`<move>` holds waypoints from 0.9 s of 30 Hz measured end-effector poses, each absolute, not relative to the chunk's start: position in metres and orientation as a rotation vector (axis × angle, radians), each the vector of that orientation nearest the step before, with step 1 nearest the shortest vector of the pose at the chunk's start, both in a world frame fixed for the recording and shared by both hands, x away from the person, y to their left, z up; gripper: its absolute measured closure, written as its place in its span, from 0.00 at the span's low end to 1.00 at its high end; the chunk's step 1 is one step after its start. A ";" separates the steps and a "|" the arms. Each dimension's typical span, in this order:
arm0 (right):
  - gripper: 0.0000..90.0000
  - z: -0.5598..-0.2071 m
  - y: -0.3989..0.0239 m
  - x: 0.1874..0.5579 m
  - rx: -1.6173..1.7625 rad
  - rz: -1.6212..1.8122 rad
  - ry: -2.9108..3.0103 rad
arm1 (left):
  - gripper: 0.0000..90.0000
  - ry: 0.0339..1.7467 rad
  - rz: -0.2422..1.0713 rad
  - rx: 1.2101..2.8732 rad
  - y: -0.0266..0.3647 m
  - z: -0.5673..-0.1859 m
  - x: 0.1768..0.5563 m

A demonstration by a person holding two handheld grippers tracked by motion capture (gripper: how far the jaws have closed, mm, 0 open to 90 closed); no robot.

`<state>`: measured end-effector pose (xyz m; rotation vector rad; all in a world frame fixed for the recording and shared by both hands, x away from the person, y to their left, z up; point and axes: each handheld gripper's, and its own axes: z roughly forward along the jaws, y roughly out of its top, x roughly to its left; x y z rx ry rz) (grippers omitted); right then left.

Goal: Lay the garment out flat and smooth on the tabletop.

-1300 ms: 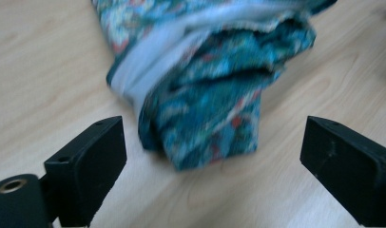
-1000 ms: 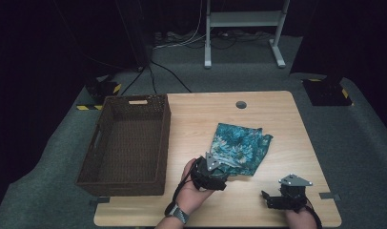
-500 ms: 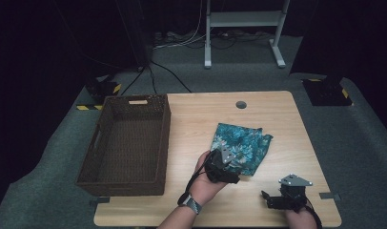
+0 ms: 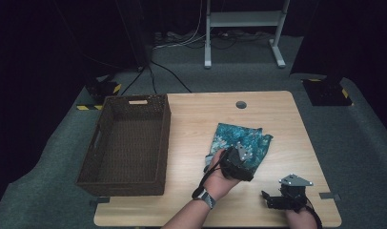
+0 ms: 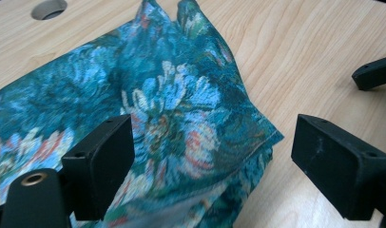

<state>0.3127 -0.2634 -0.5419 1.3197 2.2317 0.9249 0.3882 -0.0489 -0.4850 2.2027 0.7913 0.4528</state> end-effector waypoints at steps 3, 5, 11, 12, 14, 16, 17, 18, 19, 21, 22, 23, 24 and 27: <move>0.00 -0.542 -0.263 0.313 1.317 0.924 2.233 | 0.18 0.782 0.447 2.219 -0.054 -0.490 0.391; 0.00 -0.542 -0.263 0.313 1.317 0.924 2.234 | 0.20 0.769 0.448 2.229 -0.058 -0.493 0.392; 0.00 -0.542 -0.263 0.313 1.317 0.926 2.234 | 0.36 0.739 0.512 2.310 -0.069 -0.504 0.395; 0.00 -0.542 -0.263 0.313 1.317 0.926 2.234 | 0.40 0.738 0.525 2.322 -0.069 -0.505 0.396; 0.00 -0.542 -0.263 0.313 1.317 0.927 2.234 | 0.48 0.738 0.532 2.331 -0.069 -0.506 0.396; 0.00 -0.542 -0.263 0.313 1.317 0.928 2.234 | 0.54 0.758 0.541 2.343 -0.069 -0.507 0.398; 0.00 -0.542 -0.263 0.313 1.316 0.924 2.234 | 0.62 0.780 0.542 2.339 -0.066 -0.508 0.400; 0.00 -0.542 -0.263 0.313 1.316 0.924 2.234 | 0.66 0.780 0.542 2.339 -0.066 -0.508 0.400; 0.00 -0.542 -0.263 0.313 1.316 0.920 2.235 | 0.72 0.794 0.523 2.329 -0.063 -0.508 0.402; 0.00 -0.542 -0.263 0.313 1.316 0.922 2.234 | 0.77 0.806 0.512 2.308 -0.060 -0.506 0.403; 0.00 -0.542 -0.263 0.313 1.316 0.922 2.234 | 0.81 0.807 0.506 2.299 -0.058 -0.504 0.403; 0.00 -0.542 -0.263 0.313 1.316 0.921 2.235 | 0.83 0.814 0.511 2.284 -0.057 -0.502 0.403; 0.00 -0.542 -0.263 0.313 1.316 0.921 2.234 | 0.85 0.822 0.514 2.266 -0.055 -0.499 0.403; 0.00 -0.542 -0.263 0.313 1.316 0.921 2.234 | 0.89 0.834 0.512 2.234 -0.051 -0.493 0.404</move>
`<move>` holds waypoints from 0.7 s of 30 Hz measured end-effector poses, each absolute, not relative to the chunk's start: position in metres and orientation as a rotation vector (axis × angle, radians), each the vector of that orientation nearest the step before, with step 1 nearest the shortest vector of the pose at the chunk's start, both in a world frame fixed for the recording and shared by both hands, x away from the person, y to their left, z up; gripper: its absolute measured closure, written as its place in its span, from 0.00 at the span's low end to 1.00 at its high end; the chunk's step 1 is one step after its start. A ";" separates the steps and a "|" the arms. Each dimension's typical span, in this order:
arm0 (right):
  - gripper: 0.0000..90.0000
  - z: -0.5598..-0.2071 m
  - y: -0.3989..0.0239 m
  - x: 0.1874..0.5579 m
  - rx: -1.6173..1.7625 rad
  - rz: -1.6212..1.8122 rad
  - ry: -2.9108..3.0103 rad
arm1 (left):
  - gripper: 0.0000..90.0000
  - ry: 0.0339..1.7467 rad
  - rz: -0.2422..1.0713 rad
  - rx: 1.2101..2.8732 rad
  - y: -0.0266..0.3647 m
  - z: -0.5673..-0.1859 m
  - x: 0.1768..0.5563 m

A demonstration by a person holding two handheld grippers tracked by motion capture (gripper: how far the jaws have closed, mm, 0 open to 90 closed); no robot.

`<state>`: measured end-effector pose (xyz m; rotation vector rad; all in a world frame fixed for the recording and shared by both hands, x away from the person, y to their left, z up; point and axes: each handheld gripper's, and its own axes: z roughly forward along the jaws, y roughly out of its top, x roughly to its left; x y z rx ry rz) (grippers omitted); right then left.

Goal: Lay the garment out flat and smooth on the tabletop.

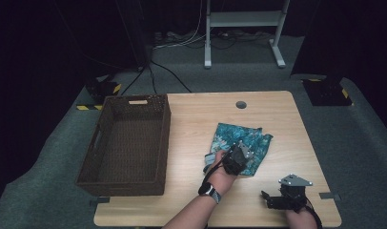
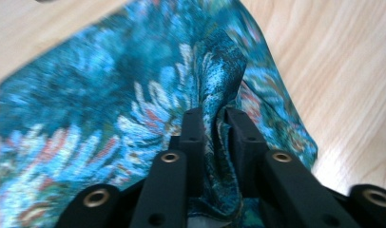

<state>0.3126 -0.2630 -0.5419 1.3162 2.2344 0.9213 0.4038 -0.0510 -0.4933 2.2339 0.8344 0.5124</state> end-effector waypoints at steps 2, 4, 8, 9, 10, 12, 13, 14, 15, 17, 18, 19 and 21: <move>0.00 -0.542 -0.263 0.313 1.315 0.920 2.235 | 0.92 0.848 0.507 2.202 -0.046 -0.487 0.405; 0.00 -0.542 -0.263 0.313 1.316 0.921 2.234 | 0.93 0.860 0.514 2.175 -0.040 -0.480 0.406; 0.00 -0.542 -0.263 0.313 1.316 0.921 2.234 | 0.95 0.893 0.535 2.116 -0.027 -0.469 0.408; 0.00 -0.542 -0.263 0.313 1.317 0.921 2.234 | 0.95 0.905 0.535 2.104 -0.022 -0.467 0.409; 0.00 -0.542 -0.263 0.313 1.317 0.921 2.234 | 0.95 0.905 0.535 2.104 -0.022 -0.467 0.409; 0.00 -0.542 -0.263 0.313 1.316 0.921 2.234 | 0.95 0.949 0.549 2.078 -0.008 -0.466 0.411; 0.00 -0.542 -0.263 0.313 1.316 0.921 2.234 | 0.95 0.949 0.549 2.078 -0.008 -0.466 0.411; 0.00 -0.542 -0.263 0.313 1.317 0.921 2.234 | 0.95 0.972 0.558 2.064 0.000 -0.468 0.411; 0.00 -0.542 -0.263 0.313 1.316 0.922 2.235 | 0.95 0.989 0.554 2.051 0.005 -0.469 0.411; 0.00 -0.542 -0.263 0.313 1.315 0.920 2.235 | 0.95 1.008 0.559 2.044 0.016 -0.473 0.411; 0.00 -0.542 -0.263 0.313 1.315 0.920 2.235 | 0.95 1.029 0.558 2.037 0.023 -0.477 0.410; 0.00 -0.542 -0.263 0.313 1.315 0.920 2.235 | 0.95 1.039 0.555 2.030 0.027 -0.479 0.410; 0.00 -0.542 -0.263 0.313 1.315 0.920 2.235 | 0.95 1.065 0.554 2.016 0.037 -0.484 0.408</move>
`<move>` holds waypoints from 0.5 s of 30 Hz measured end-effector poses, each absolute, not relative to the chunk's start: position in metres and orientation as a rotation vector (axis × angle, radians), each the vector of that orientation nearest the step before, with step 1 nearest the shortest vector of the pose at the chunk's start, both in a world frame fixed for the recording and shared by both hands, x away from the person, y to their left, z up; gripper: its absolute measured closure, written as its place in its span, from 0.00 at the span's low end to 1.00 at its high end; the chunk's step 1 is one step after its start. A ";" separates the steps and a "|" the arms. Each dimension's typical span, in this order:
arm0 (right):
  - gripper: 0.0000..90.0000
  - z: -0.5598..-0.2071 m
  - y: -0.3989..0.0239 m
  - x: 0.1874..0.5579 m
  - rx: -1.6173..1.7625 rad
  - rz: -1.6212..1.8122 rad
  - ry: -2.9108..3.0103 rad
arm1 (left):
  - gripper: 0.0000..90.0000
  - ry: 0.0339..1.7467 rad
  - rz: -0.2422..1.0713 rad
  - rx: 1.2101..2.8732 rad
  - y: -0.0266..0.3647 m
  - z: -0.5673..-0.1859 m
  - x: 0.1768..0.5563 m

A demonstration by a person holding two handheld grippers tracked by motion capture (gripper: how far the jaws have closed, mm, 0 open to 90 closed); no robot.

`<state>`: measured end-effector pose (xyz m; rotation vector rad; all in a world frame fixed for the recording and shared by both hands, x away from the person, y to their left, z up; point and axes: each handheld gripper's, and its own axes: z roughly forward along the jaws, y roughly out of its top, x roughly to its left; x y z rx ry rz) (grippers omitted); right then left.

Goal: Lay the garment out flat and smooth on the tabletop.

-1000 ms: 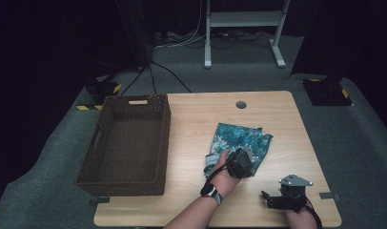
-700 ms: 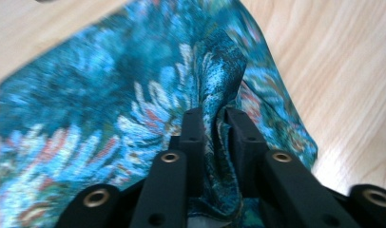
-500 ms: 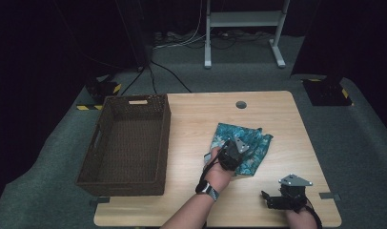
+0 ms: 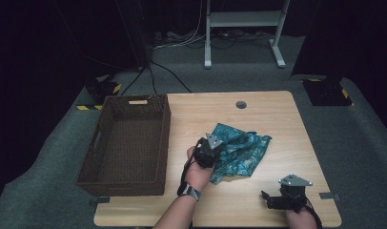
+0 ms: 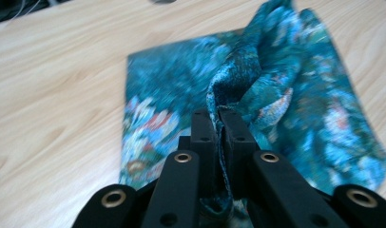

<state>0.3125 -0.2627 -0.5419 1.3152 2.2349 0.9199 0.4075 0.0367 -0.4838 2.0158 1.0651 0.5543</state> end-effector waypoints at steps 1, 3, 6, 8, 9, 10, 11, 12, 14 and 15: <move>0.00 -0.542 -0.263 0.313 1.314 0.919 2.234 | 0.94 1.075 0.549 2.008 0.041 -0.486 0.407; 0.00 -0.542 -0.263 0.313 1.312 0.917 2.235 | 0.94 1.096 0.548 1.997 0.049 -0.491 0.405; 0.00 -0.542 -0.263 0.313 1.314 0.917 2.233 | 0.93 1.121 0.530 1.979 0.059 -0.496 0.403; 0.00 -0.542 -0.262 0.313 1.314 0.916 2.233 | 0.93 1.144 0.513 1.968 0.067 -0.504 0.401; 0.00 -0.542 -0.262 0.313 1.315 0.916 2.233 | 0.93 1.147 0.508 1.967 0.070 -0.506 0.400; 0.00 -0.542 -0.262 0.312 1.312 0.916 2.234 | 0.93 1.151 0.503 1.961 0.071 -0.508 0.399; 0.00 -0.542 -0.263 0.311 1.306 0.917 2.237 | 0.94 1.152 0.498 1.954 0.073 -0.510 0.399; 0.00 -0.542 -0.263 0.311 1.306 0.917 2.237 | 0.94 1.150 0.494 1.951 0.074 -0.512 0.398; 0.01 -0.542 -0.264 0.310 1.309 0.909 2.218 | 0.94 1.150 0.485 1.943 0.075 -0.515 0.397; 0.02 -0.541 -0.264 0.310 1.306 0.903 2.206 | 0.94 1.147 0.480 1.939 0.075 -0.516 0.397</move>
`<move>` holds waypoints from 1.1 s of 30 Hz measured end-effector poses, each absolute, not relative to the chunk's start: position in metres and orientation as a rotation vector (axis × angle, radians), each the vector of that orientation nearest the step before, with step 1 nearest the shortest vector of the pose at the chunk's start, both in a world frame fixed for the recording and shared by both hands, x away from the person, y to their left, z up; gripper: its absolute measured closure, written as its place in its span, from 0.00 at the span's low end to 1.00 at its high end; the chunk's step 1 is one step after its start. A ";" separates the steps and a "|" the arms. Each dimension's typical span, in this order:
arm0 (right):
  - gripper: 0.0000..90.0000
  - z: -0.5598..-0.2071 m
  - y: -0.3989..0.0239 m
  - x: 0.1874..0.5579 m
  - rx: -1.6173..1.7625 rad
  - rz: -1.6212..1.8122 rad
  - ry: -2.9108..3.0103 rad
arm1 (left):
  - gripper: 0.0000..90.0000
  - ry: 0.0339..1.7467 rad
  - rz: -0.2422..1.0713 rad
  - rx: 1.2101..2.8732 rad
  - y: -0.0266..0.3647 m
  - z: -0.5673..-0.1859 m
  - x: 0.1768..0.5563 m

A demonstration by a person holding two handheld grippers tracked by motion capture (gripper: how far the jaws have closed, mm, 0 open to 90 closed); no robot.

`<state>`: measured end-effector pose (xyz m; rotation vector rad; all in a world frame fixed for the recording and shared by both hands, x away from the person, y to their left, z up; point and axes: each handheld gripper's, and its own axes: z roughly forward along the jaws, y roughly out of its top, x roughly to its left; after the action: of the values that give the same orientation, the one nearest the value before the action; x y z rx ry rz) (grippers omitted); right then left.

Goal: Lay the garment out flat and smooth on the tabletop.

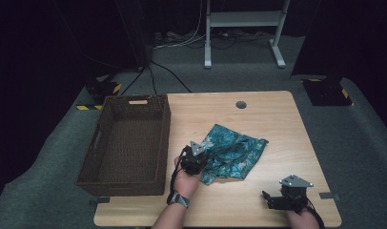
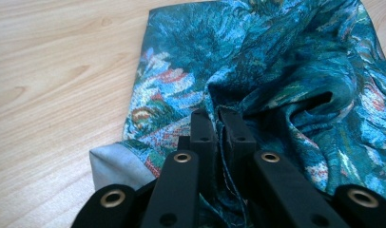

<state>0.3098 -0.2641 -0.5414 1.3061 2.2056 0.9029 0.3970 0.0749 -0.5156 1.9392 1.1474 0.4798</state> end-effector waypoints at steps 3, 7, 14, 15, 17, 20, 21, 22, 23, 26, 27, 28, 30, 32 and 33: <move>0.03 -0.540 -0.260 0.308 1.340 0.933 2.148 | 0.95 1.128 0.477 1.941 0.074 -0.517 0.396; 0.04 -0.534 -0.249 0.309 1.349 0.971 2.101 | 0.96 1.112 0.476 1.935 0.074 -0.517 0.394; 0.05 -0.533 -0.235 0.321 1.406 1.043 2.098 | 0.96 1.081 0.467 1.916 0.076 -0.517 0.391; 0.07 -0.532 -0.232 0.322 1.405 1.050 2.094 | 0.96 1.074 0.465 1.916 0.076 -0.517 0.390; 0.08 -0.531 -0.229 0.324 1.397 1.056 2.087 | 0.95 1.052 0.467 1.922 0.074 -0.517 0.388; 0.17 -0.528 -0.213 0.330 1.368 1.049 2.072 | 0.93 1.034 0.465 1.927 0.073 -0.516 0.387; 0.19 -0.528 -0.209 0.331 1.363 1.045 2.072 | 0.93 1.032 0.462 1.927 0.073 -0.517 0.386; 0.21 -0.528 -0.206 0.332 1.356 1.041 2.072 | 0.92 1.031 0.456 1.923 0.073 -0.518 0.385; 0.25 -0.528 -0.201 0.333 1.351 1.042 2.074 | 0.92 1.023 0.455 1.934 0.073 -0.518 0.385; 0.36 -0.529 -0.191 0.335 1.318 1.051 2.075 | 0.90 1.023 0.444 1.932 0.074 -0.520 0.383; 0.38 -0.530 -0.187 0.337 1.315 1.049 2.077 | 0.89 1.023 0.444 1.929 0.074 -0.520 0.383; 0.40 -0.530 -0.184 0.339 1.313 1.049 2.078 | 0.87 1.019 0.444 1.927 0.074 -0.520 0.383; 0.44 -0.532 -0.177 0.343 1.314 1.042 2.087 | 0.84 1.012 0.450 1.910 0.073 -0.517 0.382; 0.45 -0.534 -0.175 0.345 1.313 1.031 2.091 | 0.81 0.998 0.448 1.908 0.072 -0.514 0.381; 0.47 -0.535 -0.172 0.347 1.317 1.026 2.094 | 0.78 0.996 0.448 1.904 0.071 -0.514 0.380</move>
<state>0.3474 -0.1723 -0.5348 1.3167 2.0942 1.0264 0.3802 0.0710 -0.5135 1.9036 0.9955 0.4480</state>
